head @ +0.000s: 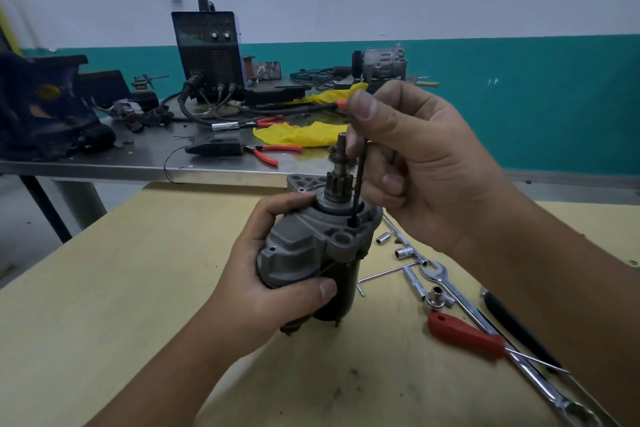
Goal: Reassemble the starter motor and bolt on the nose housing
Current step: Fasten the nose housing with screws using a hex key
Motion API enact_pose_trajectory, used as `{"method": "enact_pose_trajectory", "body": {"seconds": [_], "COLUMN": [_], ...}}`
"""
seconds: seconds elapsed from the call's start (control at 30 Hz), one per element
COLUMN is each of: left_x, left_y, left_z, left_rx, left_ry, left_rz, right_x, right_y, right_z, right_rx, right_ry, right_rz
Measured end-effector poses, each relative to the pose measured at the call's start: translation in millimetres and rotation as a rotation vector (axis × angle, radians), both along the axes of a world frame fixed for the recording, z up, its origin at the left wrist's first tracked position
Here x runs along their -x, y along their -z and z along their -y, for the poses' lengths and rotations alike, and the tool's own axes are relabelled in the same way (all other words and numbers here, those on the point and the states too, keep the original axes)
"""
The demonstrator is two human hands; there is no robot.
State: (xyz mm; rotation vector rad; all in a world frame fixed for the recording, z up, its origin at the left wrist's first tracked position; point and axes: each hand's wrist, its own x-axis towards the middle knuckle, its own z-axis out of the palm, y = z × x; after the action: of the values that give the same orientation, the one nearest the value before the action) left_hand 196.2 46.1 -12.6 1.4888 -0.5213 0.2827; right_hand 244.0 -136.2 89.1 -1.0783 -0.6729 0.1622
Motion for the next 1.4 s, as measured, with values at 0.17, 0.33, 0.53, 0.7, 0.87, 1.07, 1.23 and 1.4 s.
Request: {"method": "enact_pose_trajectory", "body": {"seconds": [0.17, 0.33, 0.53, 0.7, 0.87, 1.07, 1.23, 1.4], "left_x": [-1, 0, 0, 2, 4, 3, 5, 9], "left_y": [-2, -1, 1, 4, 6, 6, 7, 14], "left_z": [-2, -2, -1, 0, -2, -3, -1, 4], "left_rx": [-0.022, -0.016, 0.000, -0.006, -0.017, -0.040, -0.072, -0.067], "left_ry": [-0.014, -0.015, -0.039, -0.064, -0.064, -0.057, -0.080, -0.080], "left_rz": [0.026, 0.026, 0.043, 0.050, 0.053, 0.040, 0.063, 0.087], "right_x": [11, 14, 13, 7, 5, 15, 19, 14], "right_y": [-5, -7, -3, -2, -7, -6, -7, -6], "right_z": [-4, -8, -12, -13, -7, -7, -8, -4], "right_rx": [-0.015, -0.022, -0.046, 0.144, 0.241, 0.313, 0.383, 0.398], "right_ry": [0.033, 0.082, 0.203, 0.385, 0.397, 0.350, 0.436, 0.482], "right_rz": [0.004, -0.009, -0.009, 0.216, 0.250, 0.410, 0.489, 0.381]}}
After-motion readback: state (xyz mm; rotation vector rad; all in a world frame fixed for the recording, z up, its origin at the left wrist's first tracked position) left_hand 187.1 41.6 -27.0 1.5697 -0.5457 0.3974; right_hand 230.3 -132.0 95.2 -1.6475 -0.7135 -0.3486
